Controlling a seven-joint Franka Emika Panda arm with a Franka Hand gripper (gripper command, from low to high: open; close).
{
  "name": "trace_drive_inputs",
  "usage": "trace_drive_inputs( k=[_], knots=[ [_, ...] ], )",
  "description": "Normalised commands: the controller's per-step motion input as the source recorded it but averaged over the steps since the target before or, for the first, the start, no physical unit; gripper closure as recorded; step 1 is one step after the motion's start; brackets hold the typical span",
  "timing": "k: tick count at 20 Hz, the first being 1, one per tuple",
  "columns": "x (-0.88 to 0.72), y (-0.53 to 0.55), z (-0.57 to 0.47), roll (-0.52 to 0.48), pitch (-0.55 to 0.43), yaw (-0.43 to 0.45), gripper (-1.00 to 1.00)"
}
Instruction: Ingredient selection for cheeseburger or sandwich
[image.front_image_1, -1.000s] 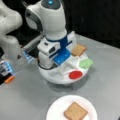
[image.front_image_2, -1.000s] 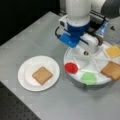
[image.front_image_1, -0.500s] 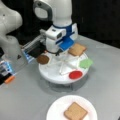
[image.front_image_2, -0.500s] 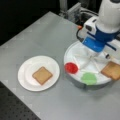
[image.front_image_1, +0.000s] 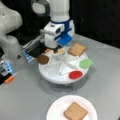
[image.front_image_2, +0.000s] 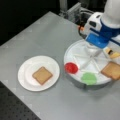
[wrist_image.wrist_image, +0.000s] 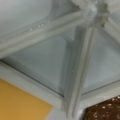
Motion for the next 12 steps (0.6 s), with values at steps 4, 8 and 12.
trace_drive_inputs(
  k=[4, 8, 12],
  knots=[
    [-0.2, -0.13, -0.08, 0.097, -0.069, 0.083, -1.0],
    [-0.15, -0.03, -0.16, 0.152, -0.092, 0.058, -1.0],
    [-0.06, -0.07, -0.22, 0.214, -0.136, 0.086, -1.0]
  ],
)
